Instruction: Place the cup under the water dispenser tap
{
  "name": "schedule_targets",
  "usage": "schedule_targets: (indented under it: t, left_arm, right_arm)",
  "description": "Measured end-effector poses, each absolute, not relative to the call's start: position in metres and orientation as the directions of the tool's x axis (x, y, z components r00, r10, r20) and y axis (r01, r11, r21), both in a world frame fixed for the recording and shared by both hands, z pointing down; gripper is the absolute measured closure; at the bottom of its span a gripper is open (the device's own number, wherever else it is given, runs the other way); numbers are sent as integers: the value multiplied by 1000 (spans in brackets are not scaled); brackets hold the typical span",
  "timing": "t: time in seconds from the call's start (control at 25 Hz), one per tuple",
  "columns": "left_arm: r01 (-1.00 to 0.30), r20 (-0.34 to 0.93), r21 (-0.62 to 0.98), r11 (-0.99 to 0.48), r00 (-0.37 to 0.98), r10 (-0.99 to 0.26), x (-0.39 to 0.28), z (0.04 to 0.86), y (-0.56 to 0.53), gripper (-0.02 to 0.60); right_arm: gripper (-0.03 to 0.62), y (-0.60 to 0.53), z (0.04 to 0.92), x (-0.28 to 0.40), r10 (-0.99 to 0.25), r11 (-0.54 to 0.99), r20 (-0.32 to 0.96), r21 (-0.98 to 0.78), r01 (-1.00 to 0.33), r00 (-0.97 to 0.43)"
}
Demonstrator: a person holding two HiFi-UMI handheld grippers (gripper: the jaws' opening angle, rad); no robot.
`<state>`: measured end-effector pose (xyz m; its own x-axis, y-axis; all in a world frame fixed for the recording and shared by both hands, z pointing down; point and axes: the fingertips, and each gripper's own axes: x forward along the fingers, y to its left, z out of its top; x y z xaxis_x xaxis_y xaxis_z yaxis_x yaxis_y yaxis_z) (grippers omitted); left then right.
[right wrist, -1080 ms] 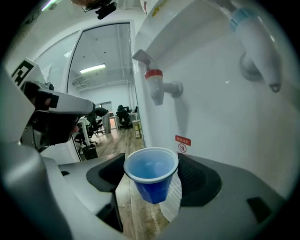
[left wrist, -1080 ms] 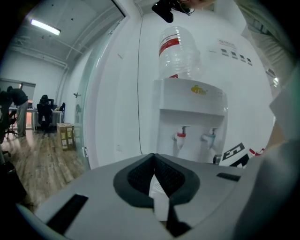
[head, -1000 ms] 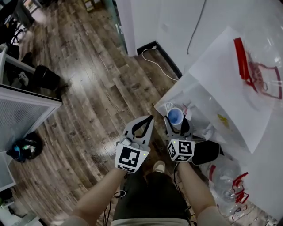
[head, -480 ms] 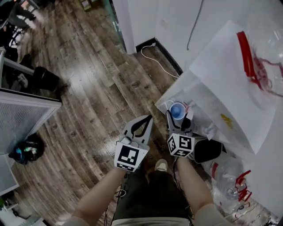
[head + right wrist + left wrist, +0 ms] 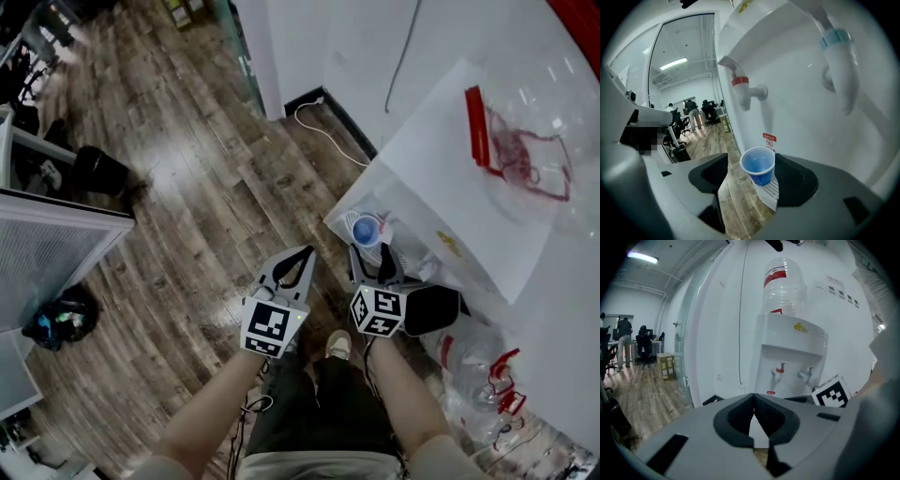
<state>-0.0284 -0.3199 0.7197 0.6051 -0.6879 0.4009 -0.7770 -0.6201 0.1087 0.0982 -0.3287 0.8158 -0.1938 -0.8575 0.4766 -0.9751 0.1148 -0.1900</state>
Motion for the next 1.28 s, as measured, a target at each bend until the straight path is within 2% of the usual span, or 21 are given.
schedule_targets:
  t: [0.36, 0.68, 1.28]
  left_arm:
    - [-777, 400, 81, -624, 599, -694, -40, 644, -307, 575]
    - [-774, 364, 55, -631, 604, -709, -44, 552, -289, 575]
    - [-759, 254, -35, -651, 623, -740, -40, 391, -252, 575]
  right_arm:
    - [405, -306, 726, 91, -844, 131, 496, -175, -976, -202]
    - [468, -281, 617, 94, -854, 167, 475, -136, -977, -212]
    - [565, -237, 379, 103, -935, 258, 232, -81, -963, -270]
